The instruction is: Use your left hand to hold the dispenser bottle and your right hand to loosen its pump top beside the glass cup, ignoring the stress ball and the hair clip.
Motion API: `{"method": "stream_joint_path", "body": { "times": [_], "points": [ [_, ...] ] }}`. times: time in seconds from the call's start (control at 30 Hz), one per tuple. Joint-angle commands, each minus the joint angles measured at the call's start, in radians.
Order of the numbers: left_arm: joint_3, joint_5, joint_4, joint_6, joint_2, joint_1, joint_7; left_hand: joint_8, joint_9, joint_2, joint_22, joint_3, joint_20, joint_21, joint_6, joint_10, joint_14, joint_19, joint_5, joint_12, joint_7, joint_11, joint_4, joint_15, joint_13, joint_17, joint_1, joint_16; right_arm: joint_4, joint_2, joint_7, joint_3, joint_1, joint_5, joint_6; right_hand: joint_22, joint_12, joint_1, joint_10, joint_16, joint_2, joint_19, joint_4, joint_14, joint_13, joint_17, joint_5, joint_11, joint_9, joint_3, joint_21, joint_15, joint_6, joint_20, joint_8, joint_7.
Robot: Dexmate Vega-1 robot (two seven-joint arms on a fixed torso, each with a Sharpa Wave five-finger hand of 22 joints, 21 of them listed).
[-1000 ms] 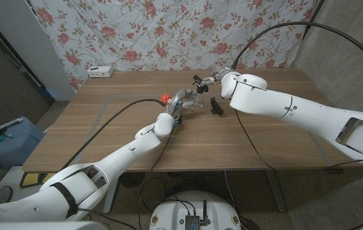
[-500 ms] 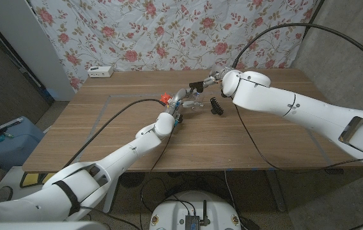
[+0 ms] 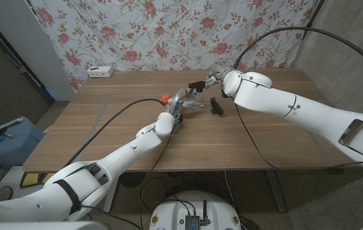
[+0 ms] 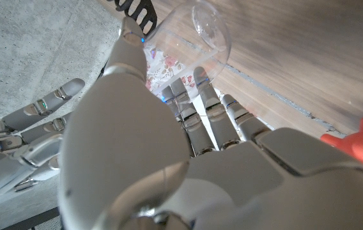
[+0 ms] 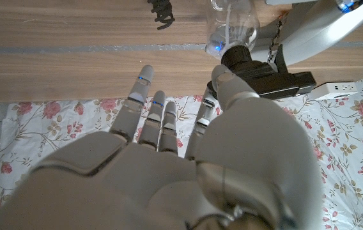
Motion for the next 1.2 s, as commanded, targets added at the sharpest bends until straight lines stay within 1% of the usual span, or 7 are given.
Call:
{"method": "stream_joint_path", "body": {
  "times": [0.03, 0.57, 0.7, 1.03, 1.1, 1.13, 1.2],
  "points": [
    [-0.003, -0.004, -0.014, 0.011, 0.005, 0.01, 0.004, 0.003, 0.002, 0.138, 0.002, 0.093, -0.1, 0.001, 0.087, 0.041, 0.045, 0.009, -0.001, 0.006, 0.003, -0.028, 0.085, -0.114, 0.004, 0.004, -0.127, 0.01, 0.013, -0.004, 0.028, 0.008, -0.004, -0.007, 0.018, -0.001, 0.005, 0.007, -0.008, 0.006, -0.008, 0.003, 0.009, -0.004, 0.004, 0.007, -0.01, -0.004, -0.002, -0.003, 0.005, 0.001, -0.043, -0.005, -0.02, 0.011],
    [-0.002, -0.005, -0.016, 0.014, 0.004, 0.014, 0.005, 0.003, 0.002, 0.138, 0.002, 0.094, -0.099, 0.001, 0.089, 0.042, 0.047, 0.01, -0.001, 0.005, 0.003, -0.029, 0.084, -0.116, 0.005, 0.005, -0.127, 0.01, -0.005, -0.031, 0.079, -0.005, 0.018, -0.015, 0.011, -0.001, 0.0, 0.004, -0.044, -0.001, -0.024, -0.021, 0.02, -0.037, 0.005, 0.011, -0.026, 0.007, -0.015, -0.026, 0.0, 0.019, -0.155, 0.007, -0.076, 0.005],
    [-0.003, -0.004, -0.019, 0.017, 0.005, 0.015, 0.007, 0.002, 0.003, 0.138, 0.002, 0.094, -0.099, 0.001, 0.088, 0.043, 0.047, 0.01, -0.001, 0.005, 0.004, -0.029, 0.084, -0.115, 0.005, 0.005, -0.128, 0.011, -0.018, -0.048, 0.109, -0.004, 0.028, -0.007, 0.021, -0.001, -0.005, -0.015, -0.066, -0.009, -0.046, -0.038, 0.025, -0.056, 0.006, 0.009, -0.034, 0.013, -0.019, -0.042, -0.004, 0.027, -0.173, 0.019, -0.088, 0.007],
    [-0.002, -0.003, -0.02, 0.008, 0.01, 0.015, 0.001, 0.003, 0.003, 0.137, 0.002, 0.094, -0.099, 0.001, 0.091, 0.043, 0.047, 0.01, -0.001, 0.005, 0.002, -0.029, 0.083, -0.117, 0.005, 0.005, -0.127, 0.01, -0.037, -0.084, 0.2, -0.054, 0.087, -0.025, 0.037, -0.003, -0.01, -0.06, -0.113, -0.03, -0.091, -0.083, 0.036, -0.113, 0.007, 0.004, -0.037, 0.023, -0.025, -0.072, -0.012, 0.048, -0.221, 0.053, -0.109, 0.02],
    [-0.002, -0.003, -0.022, 0.011, 0.01, 0.015, 0.0, 0.003, 0.003, 0.137, 0.002, 0.095, -0.099, 0.001, 0.092, 0.044, 0.047, 0.01, -0.001, 0.006, 0.001, -0.029, 0.083, -0.117, 0.005, 0.005, -0.127, 0.01, -0.041, -0.088, 0.209, -0.068, 0.097, -0.039, 0.038, -0.003, -0.011, -0.068, -0.123, -0.03, -0.097, -0.089, 0.038, -0.115, 0.007, 0.004, -0.034, 0.017, -0.026, -0.076, -0.012, 0.046, -0.231, 0.053, -0.112, 0.021],
    [-0.002, -0.003, -0.02, 0.006, 0.01, 0.015, -0.001, 0.003, 0.003, 0.138, 0.002, 0.095, -0.098, 0.001, 0.091, 0.044, 0.047, 0.01, -0.001, 0.005, 0.002, -0.03, 0.083, -0.116, 0.005, 0.005, -0.127, 0.01, -0.044, -0.089, 0.211, -0.074, 0.101, -0.046, 0.035, -0.003, -0.008, -0.074, -0.124, -0.029, -0.103, -0.094, 0.039, -0.118, 0.007, 0.003, -0.032, -0.005, -0.027, -0.079, -0.012, 0.044, -0.238, 0.053, -0.114, 0.018],
    [-0.003, -0.004, -0.026, 0.015, 0.01, 0.017, 0.001, 0.003, 0.003, 0.138, 0.002, 0.095, -0.097, 0.001, 0.091, 0.043, 0.047, 0.01, -0.001, 0.005, 0.002, -0.03, 0.083, -0.116, 0.006, 0.006, -0.126, 0.011, -0.049, -0.091, 0.215, -0.08, 0.104, -0.058, 0.034, -0.003, -0.002, -0.078, -0.116, -0.029, -0.106, -0.096, 0.039, -0.12, 0.008, 0.002, -0.029, -0.027, -0.028, -0.08, -0.01, 0.042, -0.248, 0.053, -0.117, 0.019]
  ]
}}
